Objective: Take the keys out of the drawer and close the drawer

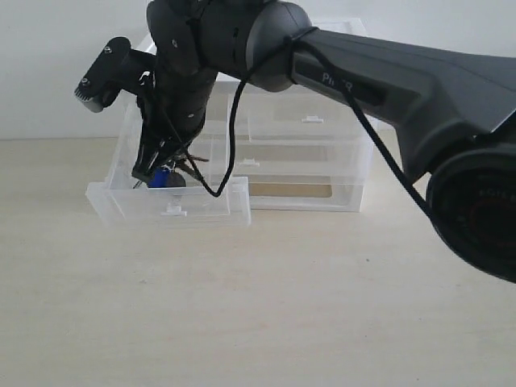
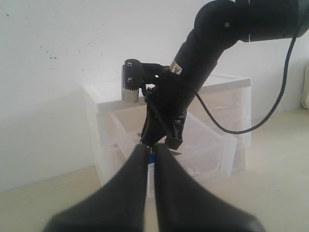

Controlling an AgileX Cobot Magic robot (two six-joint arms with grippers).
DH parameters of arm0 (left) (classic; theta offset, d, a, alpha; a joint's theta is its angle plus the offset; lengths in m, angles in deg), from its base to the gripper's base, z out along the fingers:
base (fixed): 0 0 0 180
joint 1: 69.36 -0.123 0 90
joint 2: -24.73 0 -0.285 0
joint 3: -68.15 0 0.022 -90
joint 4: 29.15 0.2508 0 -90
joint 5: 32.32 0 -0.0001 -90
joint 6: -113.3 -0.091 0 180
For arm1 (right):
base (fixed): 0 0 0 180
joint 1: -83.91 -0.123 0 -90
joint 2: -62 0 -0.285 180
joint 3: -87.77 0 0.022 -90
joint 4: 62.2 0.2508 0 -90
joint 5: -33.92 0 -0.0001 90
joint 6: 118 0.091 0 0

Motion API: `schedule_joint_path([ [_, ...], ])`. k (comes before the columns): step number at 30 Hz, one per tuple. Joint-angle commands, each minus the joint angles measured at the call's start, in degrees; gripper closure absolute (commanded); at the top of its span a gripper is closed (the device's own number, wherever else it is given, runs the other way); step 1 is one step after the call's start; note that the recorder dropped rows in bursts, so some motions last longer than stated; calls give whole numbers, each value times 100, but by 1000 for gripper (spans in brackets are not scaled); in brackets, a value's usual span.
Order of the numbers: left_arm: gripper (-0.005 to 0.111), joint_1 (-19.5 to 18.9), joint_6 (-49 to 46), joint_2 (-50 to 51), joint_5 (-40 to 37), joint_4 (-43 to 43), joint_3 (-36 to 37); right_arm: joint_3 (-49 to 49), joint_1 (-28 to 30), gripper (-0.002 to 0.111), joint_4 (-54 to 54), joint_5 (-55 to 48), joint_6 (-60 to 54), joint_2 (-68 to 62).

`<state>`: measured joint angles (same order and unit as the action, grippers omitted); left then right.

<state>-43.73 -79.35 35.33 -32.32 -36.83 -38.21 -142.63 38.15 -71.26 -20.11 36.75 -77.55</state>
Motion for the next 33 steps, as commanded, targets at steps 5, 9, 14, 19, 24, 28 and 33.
schedule_joint_path([
  [5, 102, 25, 63, 25, 0, -46, 25, 23, 52, 108, -852, -63, 543, 258],
  [9, 102, 25, 63, 25, 0, -46, 25, 23, 29, 108, -733, -51, 533, 437],
  [14, 102, 25, 63, 25, 0, -46, 25, 23, -208, 108, -704, -202, 497, 656],
  [19, 102, 25, 112, 25, 0, -68, 25, 23, 87, 73, 867, -804, 93, 525],
  [24, 102, 25, 128, 25, 0, -68, 25, 23, 398, 49, 906, -468, 394, 292],
  [28, 102, 25, 153, 25, 0, -68, 25, 23, 519, 49, 1668, -150, 34, 20],
  [33, 102, 25, 153, 25, 0, -68, 25, 23, 522, 49, 1835, -25, -226, -15],
])
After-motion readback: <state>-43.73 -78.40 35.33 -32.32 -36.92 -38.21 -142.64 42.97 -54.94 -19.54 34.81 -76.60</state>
